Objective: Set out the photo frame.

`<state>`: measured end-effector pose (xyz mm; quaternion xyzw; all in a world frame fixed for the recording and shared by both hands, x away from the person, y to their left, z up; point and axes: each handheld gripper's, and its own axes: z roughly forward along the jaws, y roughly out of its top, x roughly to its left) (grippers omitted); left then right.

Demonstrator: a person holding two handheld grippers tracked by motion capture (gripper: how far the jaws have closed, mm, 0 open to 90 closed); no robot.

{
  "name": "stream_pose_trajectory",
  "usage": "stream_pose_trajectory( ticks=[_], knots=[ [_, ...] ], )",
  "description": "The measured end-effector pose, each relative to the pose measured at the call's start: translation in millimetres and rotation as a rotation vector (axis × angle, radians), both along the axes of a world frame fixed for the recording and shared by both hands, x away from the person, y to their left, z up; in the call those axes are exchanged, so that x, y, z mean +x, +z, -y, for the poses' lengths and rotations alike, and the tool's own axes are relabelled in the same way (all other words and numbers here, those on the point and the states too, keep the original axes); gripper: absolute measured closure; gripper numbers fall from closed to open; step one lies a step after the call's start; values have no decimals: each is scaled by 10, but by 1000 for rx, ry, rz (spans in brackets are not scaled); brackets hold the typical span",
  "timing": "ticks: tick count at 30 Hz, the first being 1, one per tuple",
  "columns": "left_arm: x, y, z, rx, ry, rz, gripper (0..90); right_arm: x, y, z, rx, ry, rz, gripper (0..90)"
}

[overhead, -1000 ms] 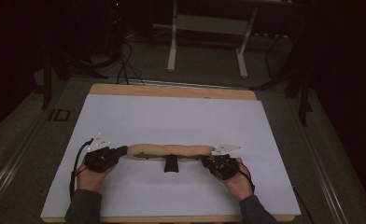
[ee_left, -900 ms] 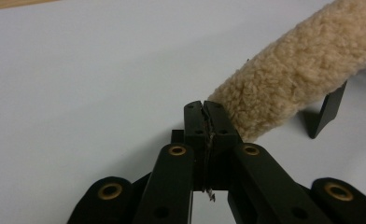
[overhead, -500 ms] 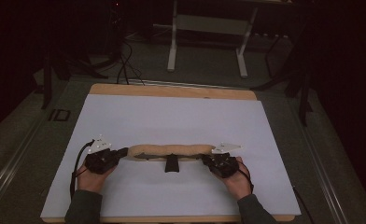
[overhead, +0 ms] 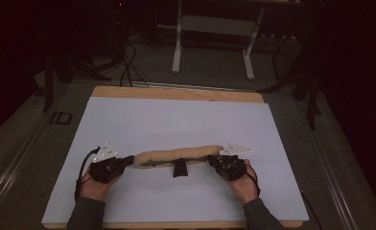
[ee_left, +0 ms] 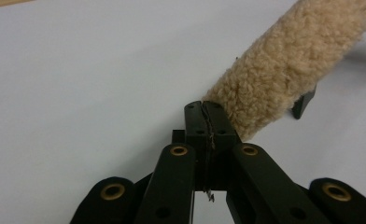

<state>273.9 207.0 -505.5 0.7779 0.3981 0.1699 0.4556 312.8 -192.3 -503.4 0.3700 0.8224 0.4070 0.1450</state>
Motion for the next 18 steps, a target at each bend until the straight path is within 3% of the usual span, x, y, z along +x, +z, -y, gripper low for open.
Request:
stream_pose_trajectory(
  ticks=[18],
  knots=[
    [-56, 11, 124, -1, -56, 12, 900, 31, 25, -35, 25, -25, 11, 896]
  ],
)
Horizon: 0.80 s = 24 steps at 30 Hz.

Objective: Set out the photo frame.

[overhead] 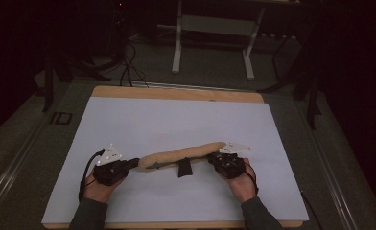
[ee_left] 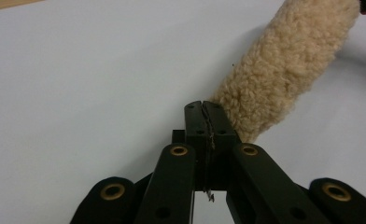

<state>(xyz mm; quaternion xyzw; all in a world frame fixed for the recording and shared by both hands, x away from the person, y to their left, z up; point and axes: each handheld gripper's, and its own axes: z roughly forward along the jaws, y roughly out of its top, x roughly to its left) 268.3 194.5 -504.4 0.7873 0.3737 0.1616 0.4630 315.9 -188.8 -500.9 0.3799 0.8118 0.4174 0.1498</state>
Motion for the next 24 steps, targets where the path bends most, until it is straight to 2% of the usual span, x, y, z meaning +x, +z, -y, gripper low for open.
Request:
stream_pose_trajectory(
  ticks=[24],
  knots=[
    [-67, 1, 182, 9, -69, 10, 900, 46, 9, -115, 15, -16, 5, 897]
  ],
)
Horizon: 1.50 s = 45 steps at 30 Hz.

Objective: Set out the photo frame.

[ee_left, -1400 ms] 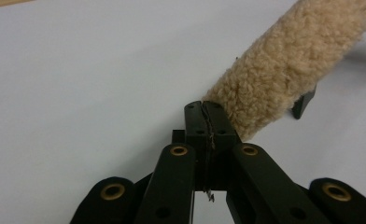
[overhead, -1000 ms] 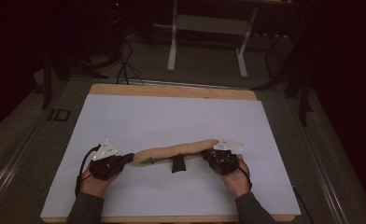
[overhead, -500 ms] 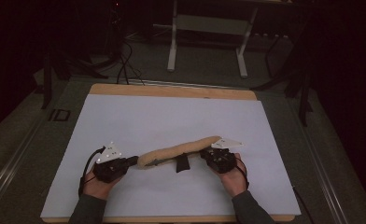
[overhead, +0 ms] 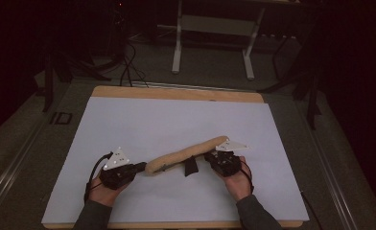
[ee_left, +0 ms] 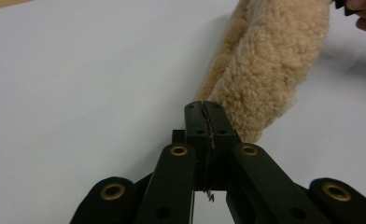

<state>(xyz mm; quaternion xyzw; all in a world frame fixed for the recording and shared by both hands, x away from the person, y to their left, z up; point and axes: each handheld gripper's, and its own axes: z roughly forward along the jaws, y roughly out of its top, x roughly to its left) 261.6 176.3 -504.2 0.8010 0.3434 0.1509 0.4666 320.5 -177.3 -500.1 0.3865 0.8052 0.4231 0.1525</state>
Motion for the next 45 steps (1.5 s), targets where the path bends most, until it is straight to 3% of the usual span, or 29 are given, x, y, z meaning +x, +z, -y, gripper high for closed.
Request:
stream_pose_trajectory(
  ticks=[28, 45],
  knots=[
    [-79, -3, 264, 4, -93, 13, 900, -21, 39, -54, 32, 7, 7, 896],
    [-105, -6, 371, 11, -123, 18, 900, -57, 32, -123, 29, 27, 6, 897]
  ],
)
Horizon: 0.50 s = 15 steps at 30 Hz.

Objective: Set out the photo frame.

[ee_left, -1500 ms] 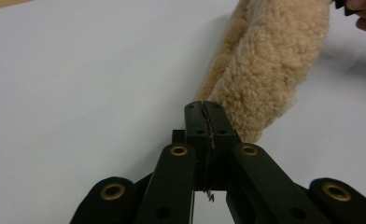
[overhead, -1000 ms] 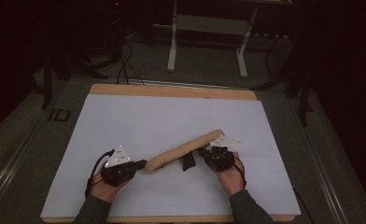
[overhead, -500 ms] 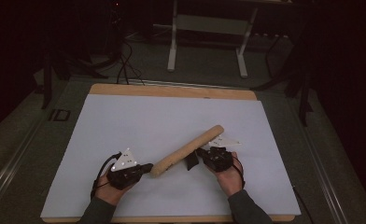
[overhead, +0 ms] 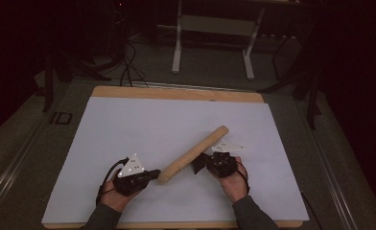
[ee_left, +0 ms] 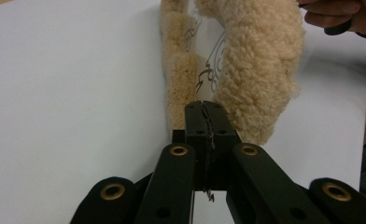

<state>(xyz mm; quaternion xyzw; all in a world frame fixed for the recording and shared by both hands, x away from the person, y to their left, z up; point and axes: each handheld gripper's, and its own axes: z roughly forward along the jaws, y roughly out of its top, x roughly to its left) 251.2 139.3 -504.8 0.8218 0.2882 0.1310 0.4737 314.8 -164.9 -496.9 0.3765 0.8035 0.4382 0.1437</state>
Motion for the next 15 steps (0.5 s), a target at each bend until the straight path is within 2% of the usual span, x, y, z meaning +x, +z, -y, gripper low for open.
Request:
stream_pose_trajectory(
  ticks=[15],
  knots=[
    [-14, -16, 127, 11, -39, 1, 900, -29, -17, -83, -8, 28, -4, 898]
  ],
)
